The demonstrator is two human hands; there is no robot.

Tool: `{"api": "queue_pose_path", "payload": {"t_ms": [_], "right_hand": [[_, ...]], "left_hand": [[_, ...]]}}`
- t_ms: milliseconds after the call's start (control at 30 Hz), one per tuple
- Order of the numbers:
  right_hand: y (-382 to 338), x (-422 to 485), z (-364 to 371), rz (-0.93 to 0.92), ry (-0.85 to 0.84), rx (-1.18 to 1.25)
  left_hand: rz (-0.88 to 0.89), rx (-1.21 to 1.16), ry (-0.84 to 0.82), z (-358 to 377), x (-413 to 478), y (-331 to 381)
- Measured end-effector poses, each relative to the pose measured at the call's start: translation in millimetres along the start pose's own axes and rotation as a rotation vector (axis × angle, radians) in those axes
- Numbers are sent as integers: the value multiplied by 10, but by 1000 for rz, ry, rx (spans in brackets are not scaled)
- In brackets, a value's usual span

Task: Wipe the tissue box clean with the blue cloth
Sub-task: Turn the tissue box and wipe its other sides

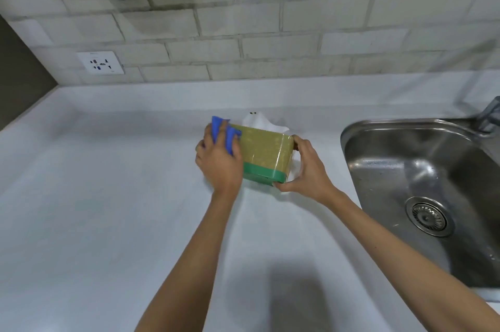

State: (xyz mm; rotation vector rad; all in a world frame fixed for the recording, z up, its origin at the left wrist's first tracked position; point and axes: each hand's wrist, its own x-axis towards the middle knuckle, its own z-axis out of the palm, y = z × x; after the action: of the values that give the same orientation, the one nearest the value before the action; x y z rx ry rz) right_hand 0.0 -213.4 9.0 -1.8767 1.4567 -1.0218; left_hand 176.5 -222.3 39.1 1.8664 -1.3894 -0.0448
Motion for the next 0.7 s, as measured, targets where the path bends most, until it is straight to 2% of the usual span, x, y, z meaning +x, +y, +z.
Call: {"api": "queue_pose_path", "payload": {"t_ms": [67,133,333,400,433,633,700], "right_hand": [[-9,10,20,1,5,-5],[-23,19,28,5,8,-11],[-15,-4,50,12,81,-9],[-6,-14,38,-5,54,-15],[-11,-16,23,-14,38,-23],[-173,36,17,-64,79,-77],[-251,75,40,-97,83,-123]], "left_hand": [[-123,27,21,26,11,67],[-63,70,-7,86,-152,246],[545,112,-113,108,-633,463],[642,120,-102,79,-531,338],[591,86,-88,73,-447,268],[-88,-45,-5,21,112,-37],[-232,-91,0,20,164,1]]}}
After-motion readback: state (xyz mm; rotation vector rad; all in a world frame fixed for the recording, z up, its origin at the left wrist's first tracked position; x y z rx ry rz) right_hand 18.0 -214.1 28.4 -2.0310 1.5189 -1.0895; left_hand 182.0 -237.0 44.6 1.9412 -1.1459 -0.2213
